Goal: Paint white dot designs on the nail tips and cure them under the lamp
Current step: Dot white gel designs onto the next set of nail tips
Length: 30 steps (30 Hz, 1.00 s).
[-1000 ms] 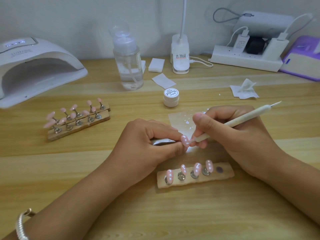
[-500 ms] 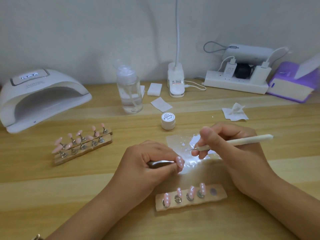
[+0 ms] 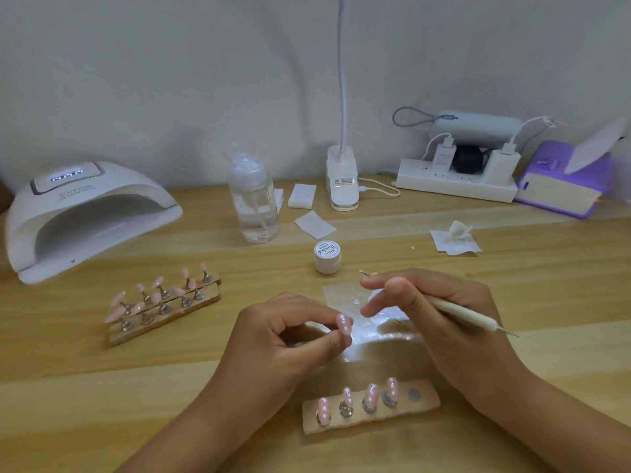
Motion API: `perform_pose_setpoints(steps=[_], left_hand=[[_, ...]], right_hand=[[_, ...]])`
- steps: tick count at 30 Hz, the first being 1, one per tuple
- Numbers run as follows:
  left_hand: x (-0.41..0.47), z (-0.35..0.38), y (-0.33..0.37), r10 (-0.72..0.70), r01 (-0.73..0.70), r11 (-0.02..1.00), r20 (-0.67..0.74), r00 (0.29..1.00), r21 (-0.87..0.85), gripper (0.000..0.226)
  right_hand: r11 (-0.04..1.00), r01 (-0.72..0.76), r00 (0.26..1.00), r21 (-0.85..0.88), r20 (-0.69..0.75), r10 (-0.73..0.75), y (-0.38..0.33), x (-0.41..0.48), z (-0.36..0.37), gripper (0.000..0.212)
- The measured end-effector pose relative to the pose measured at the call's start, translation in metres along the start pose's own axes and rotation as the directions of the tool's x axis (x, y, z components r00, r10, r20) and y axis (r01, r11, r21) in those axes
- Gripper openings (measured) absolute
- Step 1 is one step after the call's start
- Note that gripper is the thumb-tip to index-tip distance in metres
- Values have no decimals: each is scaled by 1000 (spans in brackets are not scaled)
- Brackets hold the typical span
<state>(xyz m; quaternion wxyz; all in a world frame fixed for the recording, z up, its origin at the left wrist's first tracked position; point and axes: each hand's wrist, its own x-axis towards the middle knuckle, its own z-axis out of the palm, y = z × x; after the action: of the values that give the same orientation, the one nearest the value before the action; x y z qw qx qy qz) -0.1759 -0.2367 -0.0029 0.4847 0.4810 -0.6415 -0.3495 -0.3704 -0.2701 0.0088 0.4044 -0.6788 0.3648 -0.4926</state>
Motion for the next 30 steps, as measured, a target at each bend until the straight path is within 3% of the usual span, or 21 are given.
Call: perform_pose_setpoints(steps=[5,12,19,30], left_hand=[[1,-1,0,38,-38,999,20,999,17,6],[0,-1,2,-12,12,999,-1,1000,-31,8],[0,0,2,-58,57,998,-30,998,-32,34],[1,0,4,-36,36,999,9,999,4,36]], right_hand=[[1000,-18,998,12,60,17,1,1,0,9],[999,20,986,41,165,-26,5,3,0,32],[998,34,967,44,250,-44,6,5,1,46],[999,27,971,40,236,-36,1,7,0,38]])
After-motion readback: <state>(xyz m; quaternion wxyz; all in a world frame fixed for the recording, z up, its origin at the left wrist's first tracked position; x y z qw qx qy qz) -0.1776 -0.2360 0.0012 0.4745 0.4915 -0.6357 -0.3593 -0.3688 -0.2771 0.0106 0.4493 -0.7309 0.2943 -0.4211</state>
